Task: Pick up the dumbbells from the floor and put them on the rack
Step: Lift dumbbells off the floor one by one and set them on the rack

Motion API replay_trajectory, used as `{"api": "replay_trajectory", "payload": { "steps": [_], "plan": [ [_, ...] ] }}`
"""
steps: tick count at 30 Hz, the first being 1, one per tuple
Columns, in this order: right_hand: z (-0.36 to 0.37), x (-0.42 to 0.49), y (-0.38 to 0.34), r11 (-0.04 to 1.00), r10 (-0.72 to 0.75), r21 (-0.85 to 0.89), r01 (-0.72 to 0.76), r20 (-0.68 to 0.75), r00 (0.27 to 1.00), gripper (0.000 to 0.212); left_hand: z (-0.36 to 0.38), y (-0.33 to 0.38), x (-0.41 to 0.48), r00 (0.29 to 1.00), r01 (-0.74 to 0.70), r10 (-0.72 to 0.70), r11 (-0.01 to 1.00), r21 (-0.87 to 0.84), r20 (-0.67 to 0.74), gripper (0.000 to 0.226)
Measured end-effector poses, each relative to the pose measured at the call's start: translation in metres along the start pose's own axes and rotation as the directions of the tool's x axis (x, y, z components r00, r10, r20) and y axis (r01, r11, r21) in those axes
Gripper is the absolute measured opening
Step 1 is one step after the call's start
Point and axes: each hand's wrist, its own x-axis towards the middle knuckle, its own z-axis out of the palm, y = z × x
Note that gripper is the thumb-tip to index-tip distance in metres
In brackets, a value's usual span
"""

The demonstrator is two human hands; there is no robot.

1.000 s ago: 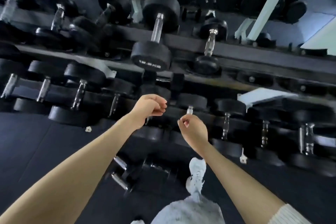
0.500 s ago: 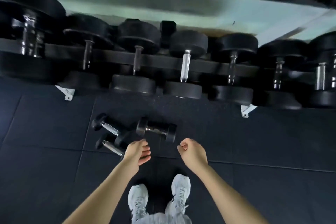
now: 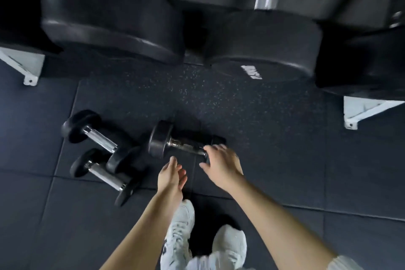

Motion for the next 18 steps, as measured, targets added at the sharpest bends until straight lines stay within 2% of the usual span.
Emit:
{"api": "replay_trajectory", "payload": {
  "steps": [2, 5, 8, 10, 14, 18],
  "plan": [
    [0.015, 0.040, 0.003, 0.989, -0.081, -0.122, 0.084, 0.035, 0.996, 0.046, 0.011, 0.000, 0.036, 1.000, 0.012, -0.012, 1.000, -0.011, -0.002, 0.045],
    [0.034, 0.092, 0.005, 0.955, -0.115, -0.253, 0.153, 0.156, 0.981, 0.047, 0.024, -0.001, 0.084, 1.000, 0.024, -0.025, 0.999, -0.028, -0.008, 0.046],
    [0.050, 0.128, 0.003, 0.925, -0.062, -0.325, 0.196, 0.379, 0.923, 0.045, 0.035, 0.001, 0.116, 0.999, 0.035, -0.034, 0.994, -0.102, 0.011, 0.038],
    [0.058, 0.141, 0.001, 0.932, 0.031, -0.329, 0.153, 0.493, 0.870, 0.044, 0.041, -0.001, 0.125, 0.998, 0.053, -0.047, 0.979, -0.196, 0.035, 0.025],
    [0.066, 0.151, 0.002, 0.923, 0.072, -0.359, 0.136, 0.512, 0.856, 0.033, 0.051, -0.007, 0.131, 0.996, 0.062, -0.036, 0.947, -0.315, 0.087, 0.019],
    [0.071, 0.140, 0.001, 0.909, 0.085, -0.395, 0.134, 0.490, 0.868, 0.042, 0.049, -0.006, 0.126, 0.995, 0.073, -0.050, 0.954, -0.289, 0.085, 0.019]
  ]
}}
